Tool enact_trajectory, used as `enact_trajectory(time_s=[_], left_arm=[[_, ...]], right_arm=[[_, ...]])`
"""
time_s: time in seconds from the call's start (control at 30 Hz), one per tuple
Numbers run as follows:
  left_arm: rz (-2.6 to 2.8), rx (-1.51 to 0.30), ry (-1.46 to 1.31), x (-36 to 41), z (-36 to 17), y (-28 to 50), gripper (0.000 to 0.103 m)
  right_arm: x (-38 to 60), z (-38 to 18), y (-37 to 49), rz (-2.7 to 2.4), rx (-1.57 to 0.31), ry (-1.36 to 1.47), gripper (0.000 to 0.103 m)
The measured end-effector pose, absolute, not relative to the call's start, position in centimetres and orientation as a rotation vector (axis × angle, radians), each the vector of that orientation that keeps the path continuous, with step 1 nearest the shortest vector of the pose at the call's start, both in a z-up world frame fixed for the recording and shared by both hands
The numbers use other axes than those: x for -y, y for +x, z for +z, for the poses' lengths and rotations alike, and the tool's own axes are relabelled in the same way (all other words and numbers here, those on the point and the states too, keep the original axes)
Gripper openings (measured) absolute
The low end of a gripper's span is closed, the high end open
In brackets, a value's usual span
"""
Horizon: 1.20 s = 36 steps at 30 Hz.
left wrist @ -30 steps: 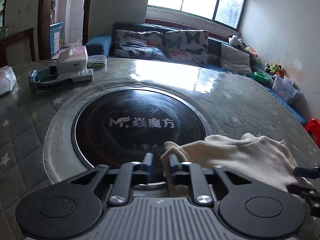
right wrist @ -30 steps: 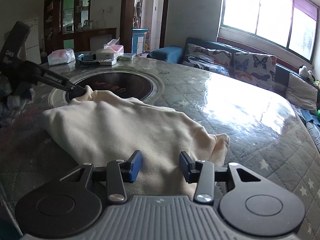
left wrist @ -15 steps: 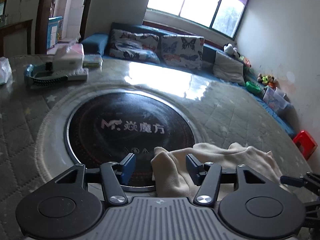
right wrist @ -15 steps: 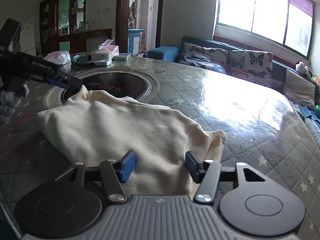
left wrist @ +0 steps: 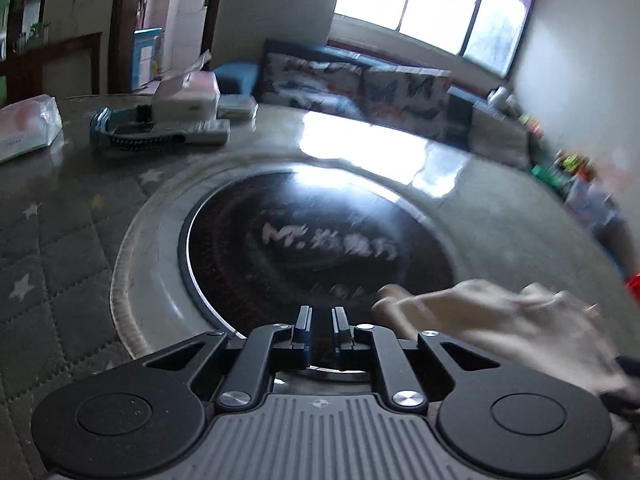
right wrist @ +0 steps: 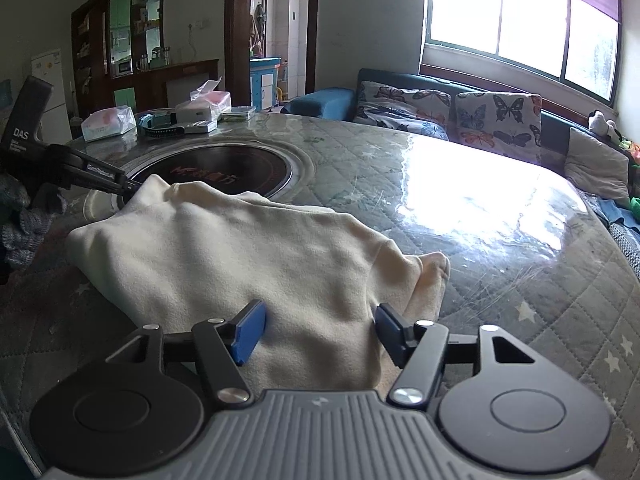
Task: Fold clothes
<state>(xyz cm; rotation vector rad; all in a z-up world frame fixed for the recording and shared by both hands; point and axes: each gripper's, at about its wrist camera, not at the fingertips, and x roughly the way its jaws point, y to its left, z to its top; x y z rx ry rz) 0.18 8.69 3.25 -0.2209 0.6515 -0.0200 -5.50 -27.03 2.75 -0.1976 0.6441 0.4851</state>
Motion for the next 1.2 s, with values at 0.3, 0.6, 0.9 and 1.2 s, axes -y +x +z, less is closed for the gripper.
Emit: enact_trajectory(time_s=[0.3,0.6,0.9,1.2], left_arm=[[-0.217,-0.575,-0.181,-5.8,6.1,-4.3,0.05],[-0.292,-0.65,-0.148,-3.6,3.2,-5.5,0.055],[-0.273,-0.649,-0.174,-4.3,2.5,-6.0,0.056],[-0.266,-0.648,-0.186,-4.5,2.2,-6.3,0.06]], right_arm=[[27.1,4.8,-4.0,0.494,-0.646,-0.189,0.06],[27.8,3.8,1.9,0.486,-0.725,-0.044,0.038],[27.9,3.7,2.4,0.444,-0.717,-0.085,0.025],[23.3,4.2,3.2,0.57,-0.722,-0.174,0.025]])
